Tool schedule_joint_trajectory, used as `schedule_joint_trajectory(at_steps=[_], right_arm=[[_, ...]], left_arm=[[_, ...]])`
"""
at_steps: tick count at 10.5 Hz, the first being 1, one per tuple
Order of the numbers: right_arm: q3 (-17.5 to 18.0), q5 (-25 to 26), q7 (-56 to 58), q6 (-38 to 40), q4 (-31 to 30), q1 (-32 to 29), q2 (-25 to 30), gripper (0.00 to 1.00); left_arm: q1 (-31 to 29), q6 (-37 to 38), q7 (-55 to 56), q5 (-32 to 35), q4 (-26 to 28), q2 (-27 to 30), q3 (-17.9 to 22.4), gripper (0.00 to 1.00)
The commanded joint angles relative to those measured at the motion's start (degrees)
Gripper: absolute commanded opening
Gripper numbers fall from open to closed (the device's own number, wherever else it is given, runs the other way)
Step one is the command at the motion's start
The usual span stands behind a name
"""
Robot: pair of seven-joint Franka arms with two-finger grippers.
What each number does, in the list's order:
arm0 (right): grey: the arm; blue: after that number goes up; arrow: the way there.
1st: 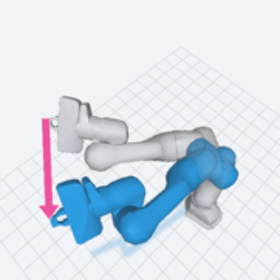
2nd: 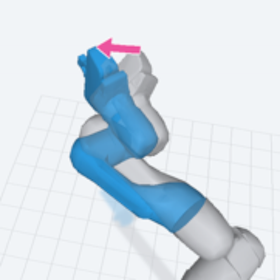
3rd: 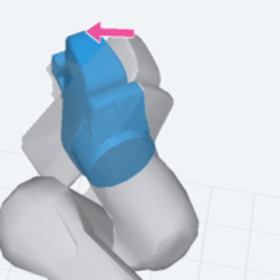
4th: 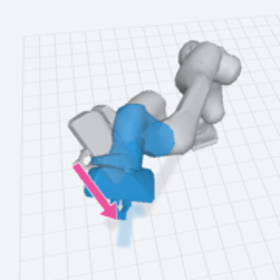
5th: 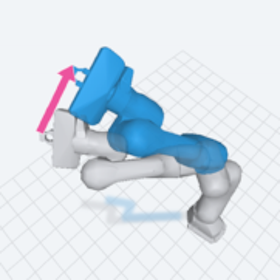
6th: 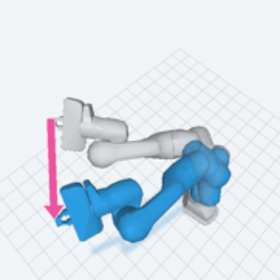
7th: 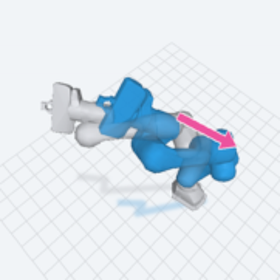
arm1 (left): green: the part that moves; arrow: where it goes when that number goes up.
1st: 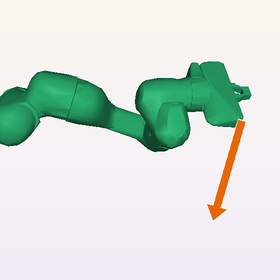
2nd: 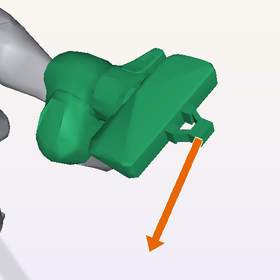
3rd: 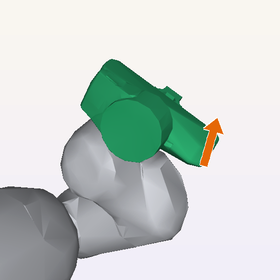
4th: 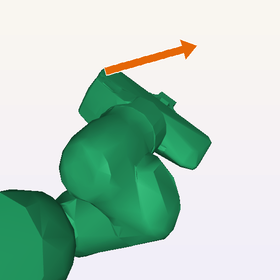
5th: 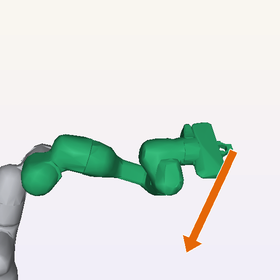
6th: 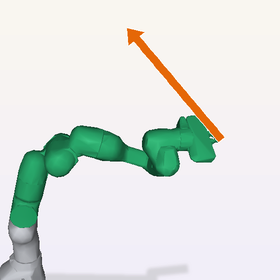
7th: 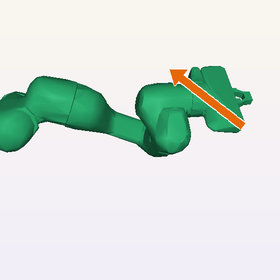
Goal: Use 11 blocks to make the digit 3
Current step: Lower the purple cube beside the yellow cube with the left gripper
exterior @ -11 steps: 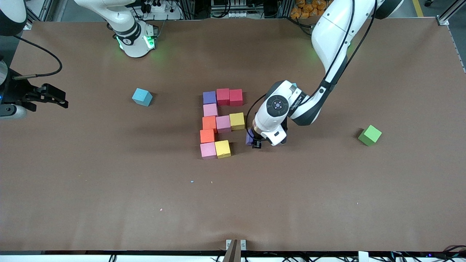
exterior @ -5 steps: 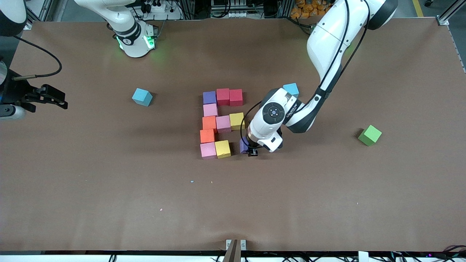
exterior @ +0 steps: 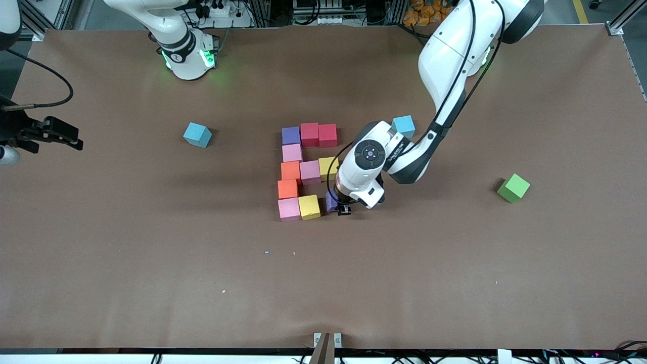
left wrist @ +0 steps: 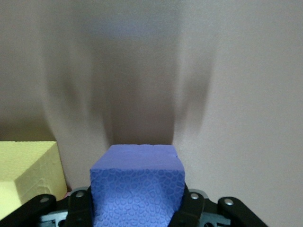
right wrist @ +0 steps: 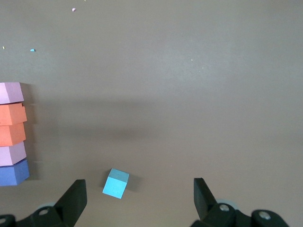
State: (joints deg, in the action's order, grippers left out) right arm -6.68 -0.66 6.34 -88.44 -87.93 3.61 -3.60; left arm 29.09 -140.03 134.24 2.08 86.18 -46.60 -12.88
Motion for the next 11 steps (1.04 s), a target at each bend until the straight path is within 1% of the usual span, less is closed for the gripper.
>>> schedule_joint_trajectory(at_steps=[1, 2, 4, 8, 11], right_arm=[[0.3, -0.6, 0.7, 0.7, 0.3, -0.9, 0.5, 1.0], [0.3, -0.5, 0.8, 0.6, 0.3, -1.1, 0.4, 1.0], [0.4, -0.6, 1.0, 0.2, 0.4, -1.8, 0.2, 1.0], [0.4, -0.6, 1.0, 0.5, 0.4, -1.8, 0.2, 1.0], [0.4, -0.6, 1.1, 0.2, 0.4, -2.1, 0.0, 1.0]], left_arm=[[1.0, 1.3, 0.9, -0.2, -2.5, -1.6, 1.9, 0.02], [1.3, 1.2, 0.9, -0.2, -2.6, -1.8, 2.2, 0.02], [2.2, 1.1, 1.0, -0.2, -4.7, -3.1, 2.7, 0.02], [3.0, 0.8, 1.6, -0.2, -7.0, -4.7, 2.8, 0.02], [4.3, 0.8, 2.0, -0.3, -8.6, -5.9, 4.3, 0.04]])
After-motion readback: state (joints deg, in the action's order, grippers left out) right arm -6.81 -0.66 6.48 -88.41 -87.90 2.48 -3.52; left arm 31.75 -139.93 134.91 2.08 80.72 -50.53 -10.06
